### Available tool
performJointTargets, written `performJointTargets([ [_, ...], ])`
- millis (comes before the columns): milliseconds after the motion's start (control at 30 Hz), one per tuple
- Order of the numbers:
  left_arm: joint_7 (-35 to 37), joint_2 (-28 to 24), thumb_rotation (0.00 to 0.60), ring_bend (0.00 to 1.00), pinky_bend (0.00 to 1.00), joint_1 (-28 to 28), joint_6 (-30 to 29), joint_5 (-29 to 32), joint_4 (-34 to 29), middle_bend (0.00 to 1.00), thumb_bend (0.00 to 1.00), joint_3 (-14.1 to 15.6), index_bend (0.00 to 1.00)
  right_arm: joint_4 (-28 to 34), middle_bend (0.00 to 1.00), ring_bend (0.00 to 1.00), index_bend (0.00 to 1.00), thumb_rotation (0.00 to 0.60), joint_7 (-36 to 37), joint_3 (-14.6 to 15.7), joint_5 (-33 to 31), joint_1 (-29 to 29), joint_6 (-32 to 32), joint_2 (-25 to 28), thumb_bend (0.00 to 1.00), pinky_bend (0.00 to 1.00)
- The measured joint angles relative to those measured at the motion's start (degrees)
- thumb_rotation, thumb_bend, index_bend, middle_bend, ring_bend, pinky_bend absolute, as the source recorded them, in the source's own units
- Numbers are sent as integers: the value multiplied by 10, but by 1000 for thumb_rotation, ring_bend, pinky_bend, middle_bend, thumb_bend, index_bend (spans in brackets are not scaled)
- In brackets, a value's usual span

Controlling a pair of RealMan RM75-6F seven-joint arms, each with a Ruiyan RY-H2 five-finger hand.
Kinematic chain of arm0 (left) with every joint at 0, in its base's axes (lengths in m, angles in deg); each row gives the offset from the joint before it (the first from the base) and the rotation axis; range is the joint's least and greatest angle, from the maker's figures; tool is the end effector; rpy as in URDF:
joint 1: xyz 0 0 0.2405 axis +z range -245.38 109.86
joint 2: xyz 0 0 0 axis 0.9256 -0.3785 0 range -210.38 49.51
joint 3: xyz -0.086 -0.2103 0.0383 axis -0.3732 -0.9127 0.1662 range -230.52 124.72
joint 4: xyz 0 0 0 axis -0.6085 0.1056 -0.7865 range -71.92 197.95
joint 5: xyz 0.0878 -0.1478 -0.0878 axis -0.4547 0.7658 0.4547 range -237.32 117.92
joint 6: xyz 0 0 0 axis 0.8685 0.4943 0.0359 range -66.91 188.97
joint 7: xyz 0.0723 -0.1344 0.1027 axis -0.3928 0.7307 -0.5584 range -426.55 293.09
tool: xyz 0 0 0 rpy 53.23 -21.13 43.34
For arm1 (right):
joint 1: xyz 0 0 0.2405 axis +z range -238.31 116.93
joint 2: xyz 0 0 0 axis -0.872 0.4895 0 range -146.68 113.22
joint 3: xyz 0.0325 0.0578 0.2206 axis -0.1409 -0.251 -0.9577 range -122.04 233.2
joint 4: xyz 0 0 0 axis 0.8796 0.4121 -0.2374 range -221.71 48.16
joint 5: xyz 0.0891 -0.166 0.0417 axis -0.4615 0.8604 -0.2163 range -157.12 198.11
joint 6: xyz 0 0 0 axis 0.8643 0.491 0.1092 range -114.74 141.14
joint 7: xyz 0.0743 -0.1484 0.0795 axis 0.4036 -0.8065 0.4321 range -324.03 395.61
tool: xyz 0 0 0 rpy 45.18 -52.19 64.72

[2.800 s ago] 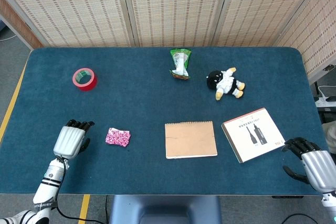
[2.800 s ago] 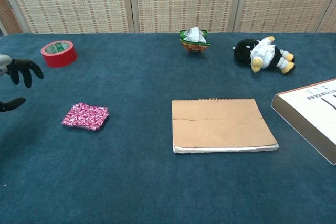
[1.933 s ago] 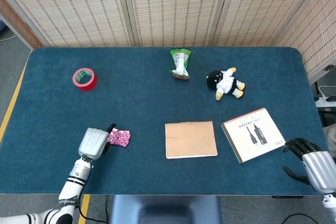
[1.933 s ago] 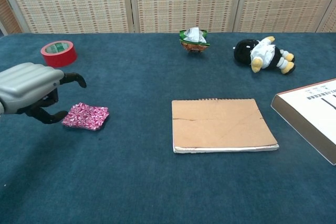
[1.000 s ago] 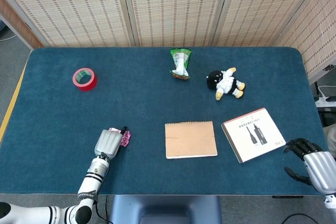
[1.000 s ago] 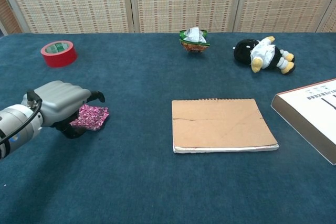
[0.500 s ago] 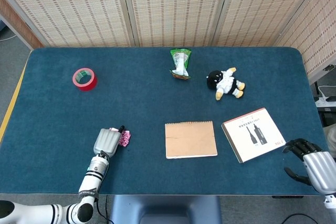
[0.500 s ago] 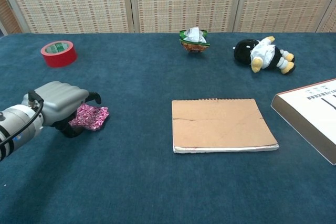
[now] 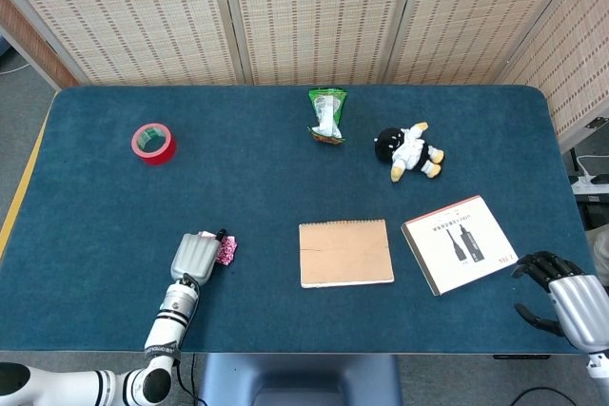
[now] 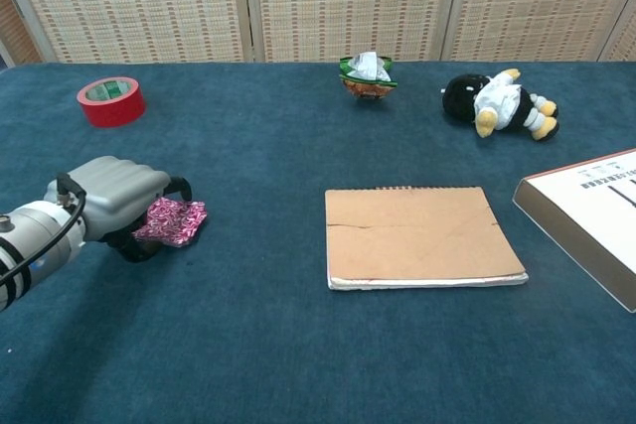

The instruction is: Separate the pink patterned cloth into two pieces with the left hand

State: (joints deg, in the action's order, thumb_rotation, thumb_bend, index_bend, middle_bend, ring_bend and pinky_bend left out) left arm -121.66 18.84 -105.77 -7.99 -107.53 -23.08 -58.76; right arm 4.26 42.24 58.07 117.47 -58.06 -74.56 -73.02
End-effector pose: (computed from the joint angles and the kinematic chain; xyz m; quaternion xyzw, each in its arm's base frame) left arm -0.1586 0.3171 -0.0511 -0.7563 -0.3160 -0.2034 0.5356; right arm -0.2769 -0.1867 0.1813 0.6584 -0.3656 0.3772 0.5391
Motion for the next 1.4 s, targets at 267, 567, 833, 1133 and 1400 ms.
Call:
performJointTargets([
  [267, 7, 1, 600, 1000, 1000, 1, -4, -7, 0, 1000, 372, 2, 266, 1, 312, 236, 435, 600, -1, 0, 0, 0, 0, 0, 116, 379],
  [567, 16, 5, 600, 1000, 1000, 3, -6, -14, 6, 1000, 372, 4, 312, 0, 312, 236, 435, 600, 0, 0, 0, 0, 1, 0, 116, 379],
  [833, 27, -6, 600, 1000, 1000, 9, -13, -27, -10, 1000, 372, 6, 355, 1, 312, 236, 435, 600, -2, 0, -1, 1, 3, 0, 116, 379],
  [1133, 36, -39, 600, 1000, 1000, 24, -36, -57, -33, 1000, 371, 17, 375, 3, 312, 236, 435, 600, -5, 1, -2, 2, 6, 0, 116, 379],
  [1400, 69, -79, 600, 1000, 1000, 42, -35, -55, -2, 1000, 371, 15, 376, 4, 312, 236, 435, 600, -4, -1, -4, 1, 4, 0, 116, 379],
])
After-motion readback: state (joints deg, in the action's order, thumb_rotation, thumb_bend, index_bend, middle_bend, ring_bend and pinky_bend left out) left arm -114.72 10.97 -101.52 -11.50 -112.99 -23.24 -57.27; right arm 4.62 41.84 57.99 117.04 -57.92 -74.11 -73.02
